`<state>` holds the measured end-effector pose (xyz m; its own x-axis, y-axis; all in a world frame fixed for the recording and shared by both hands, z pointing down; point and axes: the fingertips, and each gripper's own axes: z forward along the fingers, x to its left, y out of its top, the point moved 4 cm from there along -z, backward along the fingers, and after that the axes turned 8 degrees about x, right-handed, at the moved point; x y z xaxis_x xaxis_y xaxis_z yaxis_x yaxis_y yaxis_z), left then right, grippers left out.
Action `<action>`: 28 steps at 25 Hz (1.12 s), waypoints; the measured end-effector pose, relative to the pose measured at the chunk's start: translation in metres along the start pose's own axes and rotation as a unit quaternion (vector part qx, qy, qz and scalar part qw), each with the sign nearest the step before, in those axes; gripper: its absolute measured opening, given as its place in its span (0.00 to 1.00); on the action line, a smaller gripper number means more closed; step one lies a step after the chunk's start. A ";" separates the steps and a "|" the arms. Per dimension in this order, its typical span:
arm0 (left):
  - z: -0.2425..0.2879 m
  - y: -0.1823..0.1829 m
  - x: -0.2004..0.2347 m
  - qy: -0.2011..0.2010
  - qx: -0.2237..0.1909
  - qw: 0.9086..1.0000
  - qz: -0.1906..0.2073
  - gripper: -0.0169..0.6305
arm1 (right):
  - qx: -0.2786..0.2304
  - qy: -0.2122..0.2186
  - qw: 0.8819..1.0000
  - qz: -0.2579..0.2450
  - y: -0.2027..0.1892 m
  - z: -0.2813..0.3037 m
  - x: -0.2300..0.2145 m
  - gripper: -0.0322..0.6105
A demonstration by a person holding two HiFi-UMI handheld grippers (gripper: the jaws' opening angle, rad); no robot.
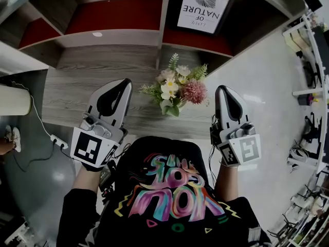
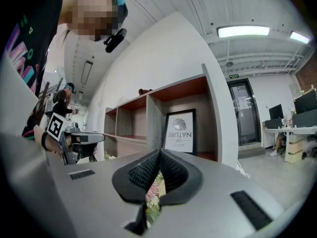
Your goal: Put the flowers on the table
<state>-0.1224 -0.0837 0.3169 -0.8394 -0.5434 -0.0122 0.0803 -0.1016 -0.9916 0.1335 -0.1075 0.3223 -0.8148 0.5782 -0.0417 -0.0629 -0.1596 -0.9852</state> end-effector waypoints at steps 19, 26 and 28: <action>-0.001 -0.005 -0.002 0.002 0.002 1.000 -0.003 0.06 | 0.013 0.005 1.000 0.003 -0.009 0.001 0.003 0.07; -0.003 -0.006 -0.002 0.008 0.005 1.000 -0.004 0.06 | 0.011 0.010 1.000 0.009 -0.007 0.002 0.006 0.07; -0.002 -0.007 -0.002 0.008 0.008 1.000 -0.002 0.06 | 0.013 0.009 1.000 0.009 -0.008 0.002 0.005 0.07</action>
<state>-0.1222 -0.0796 0.3240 -0.8479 -0.5301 -0.0102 0.0848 -0.1166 -0.9895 0.1287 -0.1044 0.3302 -0.8056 0.5893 -0.0618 -0.0642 -0.1905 -0.9796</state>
